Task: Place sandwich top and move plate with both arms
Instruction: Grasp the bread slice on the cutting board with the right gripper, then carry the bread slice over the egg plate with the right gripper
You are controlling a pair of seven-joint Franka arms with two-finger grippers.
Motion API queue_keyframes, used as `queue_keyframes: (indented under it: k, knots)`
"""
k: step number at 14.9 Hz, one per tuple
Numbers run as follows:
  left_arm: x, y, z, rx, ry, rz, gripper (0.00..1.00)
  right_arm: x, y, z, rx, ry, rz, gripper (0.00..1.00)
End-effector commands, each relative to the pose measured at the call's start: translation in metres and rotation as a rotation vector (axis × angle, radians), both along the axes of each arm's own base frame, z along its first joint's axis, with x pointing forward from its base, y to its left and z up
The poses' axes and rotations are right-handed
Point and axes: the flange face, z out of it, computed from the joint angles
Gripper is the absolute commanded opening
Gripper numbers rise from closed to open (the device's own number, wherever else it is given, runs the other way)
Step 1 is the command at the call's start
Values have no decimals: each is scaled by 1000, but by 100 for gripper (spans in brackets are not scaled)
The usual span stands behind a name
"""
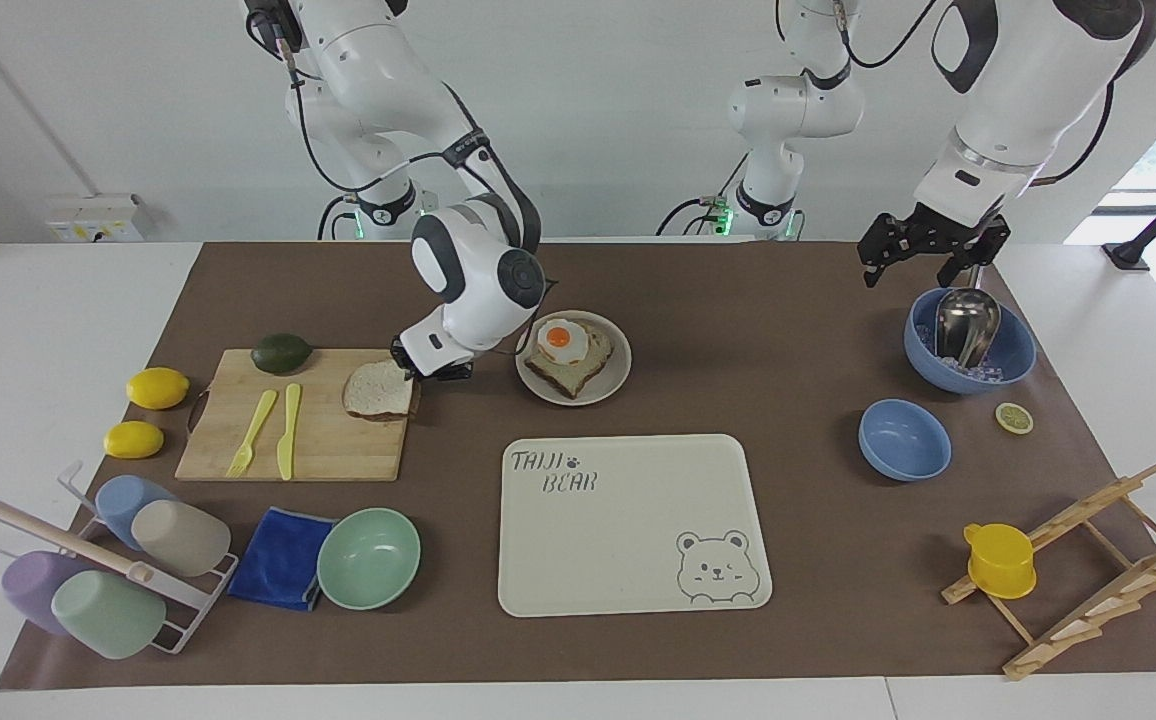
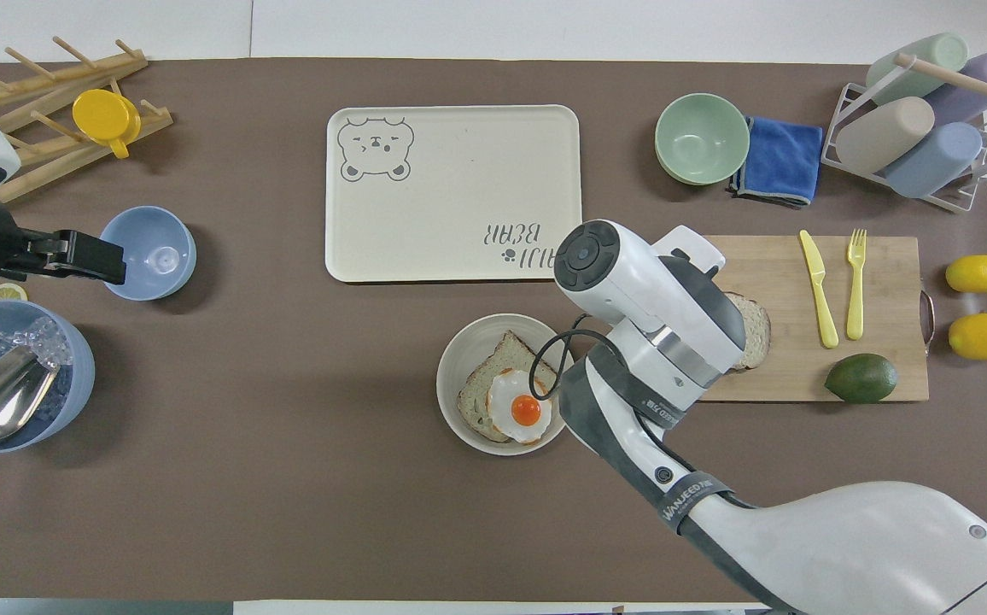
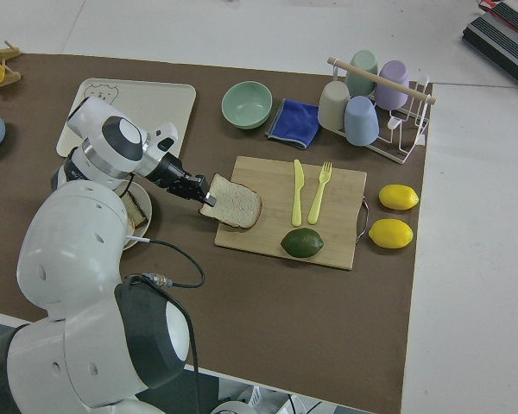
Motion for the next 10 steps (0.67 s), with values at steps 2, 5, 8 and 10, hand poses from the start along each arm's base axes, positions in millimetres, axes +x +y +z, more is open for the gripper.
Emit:
queue_keyframes:
  k: [2, 5, 8, 10]
  knots:
    - [-6, 3, 3, -5, -2, 9, 100, -15, 53, 26, -41, 8, 96, 0]
    - [-7, 3, 3, -4, 2, 9, 100, -49, 110, 65, -46, 9, 155, 0]
    - [-8, 6, 4, -3, 1, 15, 100, -71, 151, 90, 12, -79, 112, 0]
    - [-7, 14, 4, -3, -4, 29, 100, -91, 172, 95, 43, -92, 100, 0]
